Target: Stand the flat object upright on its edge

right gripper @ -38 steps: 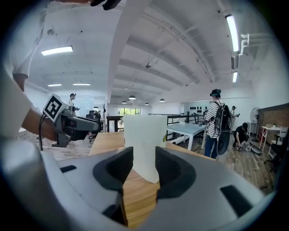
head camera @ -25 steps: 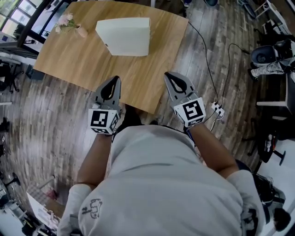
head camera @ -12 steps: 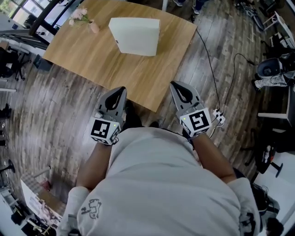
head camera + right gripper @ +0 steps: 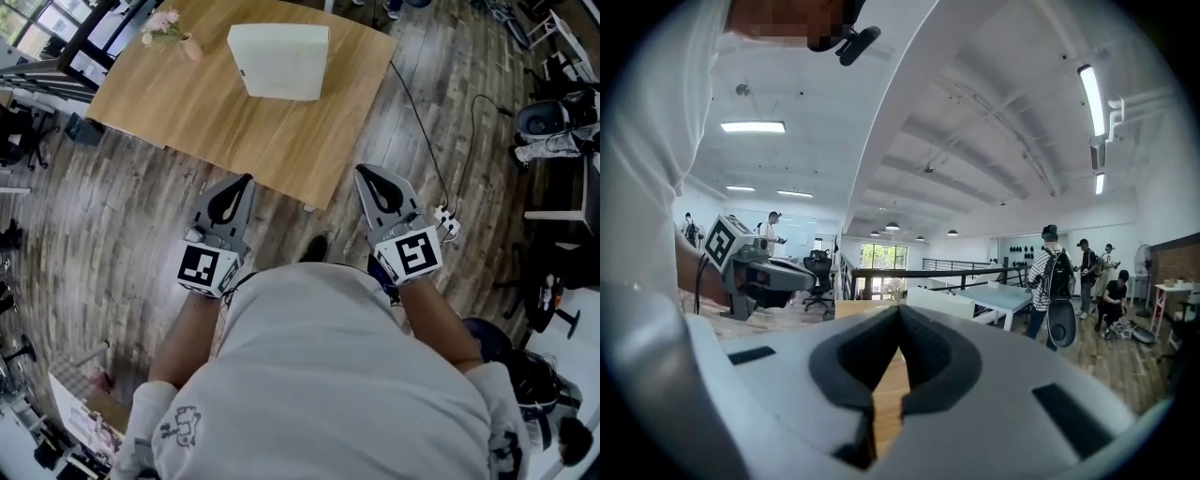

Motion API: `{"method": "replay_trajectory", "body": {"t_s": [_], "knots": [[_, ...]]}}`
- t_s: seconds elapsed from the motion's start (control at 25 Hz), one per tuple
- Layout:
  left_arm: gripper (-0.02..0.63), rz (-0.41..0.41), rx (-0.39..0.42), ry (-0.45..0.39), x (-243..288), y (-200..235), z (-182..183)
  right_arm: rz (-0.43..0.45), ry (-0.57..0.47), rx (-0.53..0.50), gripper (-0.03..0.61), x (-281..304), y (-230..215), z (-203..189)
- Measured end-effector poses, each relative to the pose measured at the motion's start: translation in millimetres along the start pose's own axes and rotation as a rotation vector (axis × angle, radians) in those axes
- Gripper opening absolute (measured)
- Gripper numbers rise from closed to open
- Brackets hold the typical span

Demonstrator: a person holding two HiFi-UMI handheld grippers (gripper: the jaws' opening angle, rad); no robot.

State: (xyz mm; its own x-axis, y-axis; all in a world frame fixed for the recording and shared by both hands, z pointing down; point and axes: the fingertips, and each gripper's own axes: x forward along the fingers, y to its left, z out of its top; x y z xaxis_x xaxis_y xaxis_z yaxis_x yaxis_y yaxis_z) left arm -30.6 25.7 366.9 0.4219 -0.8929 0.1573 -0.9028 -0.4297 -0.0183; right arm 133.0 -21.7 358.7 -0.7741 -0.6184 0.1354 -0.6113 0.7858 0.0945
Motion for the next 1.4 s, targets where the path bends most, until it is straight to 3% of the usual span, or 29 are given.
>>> {"method": "replay_trajectory", "body": {"t_s": [0.28, 0.8, 1.12, 1.4], "knots": [[0.006, -0.058, -0.017, 0.005, -65.7, 0.9, -10.0, -0.056, 0.011, 0.019, 0.005, -20.5, 55.4, 4.3], [0.006, -0.088, -0.022, -0.038, -217.7, 2.6, -26.3, -0.131, -0.004, 0.000, 0.005, -75.9, 181.5, 13.6], [0.006, -0.166, -0.044, -0.104, -268.9, -13.1, -19.9, -0.162, 0.008, -0.001, 0.005, -111.1, 239.9, 21.1], [0.006, -0.163, -0.061, -0.081, -275.1, -22.6, -26.1, -0.145, 0.014, 0.020, 0.005, -126.8, 253.1, 15.6]]}}
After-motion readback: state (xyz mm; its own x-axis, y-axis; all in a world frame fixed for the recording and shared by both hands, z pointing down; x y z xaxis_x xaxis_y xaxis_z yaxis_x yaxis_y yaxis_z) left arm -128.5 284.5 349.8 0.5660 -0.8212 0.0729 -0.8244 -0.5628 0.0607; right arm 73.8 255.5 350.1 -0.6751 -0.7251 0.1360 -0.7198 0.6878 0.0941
